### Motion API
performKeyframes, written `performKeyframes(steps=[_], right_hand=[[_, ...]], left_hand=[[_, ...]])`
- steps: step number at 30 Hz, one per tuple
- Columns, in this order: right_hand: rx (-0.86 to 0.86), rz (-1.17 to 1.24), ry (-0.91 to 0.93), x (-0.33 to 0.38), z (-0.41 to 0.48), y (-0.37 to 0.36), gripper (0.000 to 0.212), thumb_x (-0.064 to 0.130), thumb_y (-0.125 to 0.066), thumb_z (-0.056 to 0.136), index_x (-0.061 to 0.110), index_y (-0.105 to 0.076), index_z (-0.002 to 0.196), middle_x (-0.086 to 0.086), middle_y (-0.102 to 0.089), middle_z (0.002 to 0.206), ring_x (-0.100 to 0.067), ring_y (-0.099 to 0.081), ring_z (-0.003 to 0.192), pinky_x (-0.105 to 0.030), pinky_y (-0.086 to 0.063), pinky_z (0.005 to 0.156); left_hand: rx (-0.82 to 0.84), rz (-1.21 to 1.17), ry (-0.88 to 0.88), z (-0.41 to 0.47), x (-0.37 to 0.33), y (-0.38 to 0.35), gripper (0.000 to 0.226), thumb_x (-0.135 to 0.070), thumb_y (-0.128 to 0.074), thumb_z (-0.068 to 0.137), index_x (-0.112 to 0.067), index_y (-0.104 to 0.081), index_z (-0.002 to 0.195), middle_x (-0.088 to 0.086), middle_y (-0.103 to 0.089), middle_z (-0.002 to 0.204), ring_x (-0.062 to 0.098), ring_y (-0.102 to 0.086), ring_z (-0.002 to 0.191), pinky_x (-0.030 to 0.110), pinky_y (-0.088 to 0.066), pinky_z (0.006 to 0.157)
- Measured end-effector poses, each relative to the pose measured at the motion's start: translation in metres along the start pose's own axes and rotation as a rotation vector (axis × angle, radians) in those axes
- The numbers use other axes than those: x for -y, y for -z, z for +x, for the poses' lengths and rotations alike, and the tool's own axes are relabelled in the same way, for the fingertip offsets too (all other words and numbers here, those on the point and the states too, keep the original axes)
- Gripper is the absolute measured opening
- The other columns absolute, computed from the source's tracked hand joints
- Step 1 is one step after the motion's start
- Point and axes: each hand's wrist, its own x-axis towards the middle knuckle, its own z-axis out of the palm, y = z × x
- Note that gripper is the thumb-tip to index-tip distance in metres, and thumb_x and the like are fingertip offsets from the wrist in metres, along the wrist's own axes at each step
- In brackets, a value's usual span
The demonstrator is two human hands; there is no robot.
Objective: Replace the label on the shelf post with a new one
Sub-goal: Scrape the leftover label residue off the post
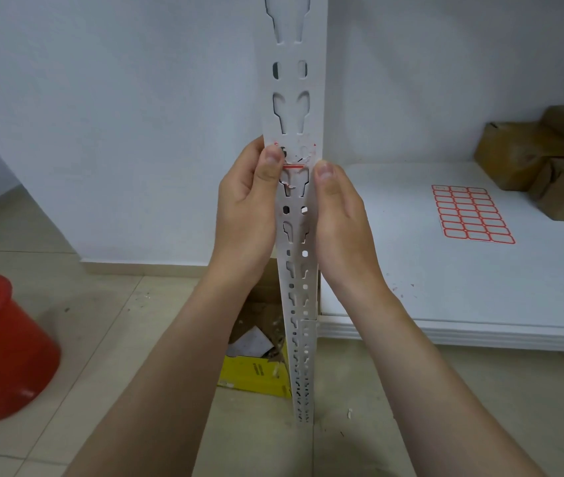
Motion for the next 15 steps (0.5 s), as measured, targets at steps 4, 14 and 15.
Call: performKeyframes(steps=[4,14,15], right_hand=[[-0.016,-0.028,0.002,-0.001,0.001,-0.001,0.052,0.059,-0.035,0.103,0.020,-0.068,0.114,-0.001,-0.076,0.109,-0.014,-0.072,0.105,-0.041,-0.058,0.097],[0.009,-0.022,-0.021,-0.001,0.001,0.003,0.051,0.060,-0.035,0.102,0.022,-0.067,0.110,0.000,-0.076,0.107,-0.011,-0.072,0.103,-0.032,-0.056,0.089],[0.011,-0.012,-0.025,-0.001,0.001,0.003,0.051,0.060,-0.035,0.101,0.022,-0.068,0.111,0.001,-0.077,0.107,-0.009,-0.072,0.102,-0.028,-0.054,0.087]], left_hand=[[-0.081,-0.029,0.087,0.001,-0.007,-0.010,0.037,-0.036,-0.042,0.112,-0.009,-0.065,0.105,0.002,-0.072,0.089,0.014,-0.070,0.087,0.034,-0.059,0.081],[-0.087,-0.070,0.133,0.007,-0.014,-0.011,0.043,-0.043,-0.041,0.111,-0.015,-0.071,0.100,0.011,-0.078,0.094,0.026,-0.076,0.091,0.044,-0.061,0.089],[-0.068,-0.055,0.096,0.007,-0.013,-0.009,0.042,-0.040,-0.040,0.112,-0.013,-0.070,0.102,0.014,-0.077,0.096,0.027,-0.075,0.092,0.046,-0.060,0.089]])
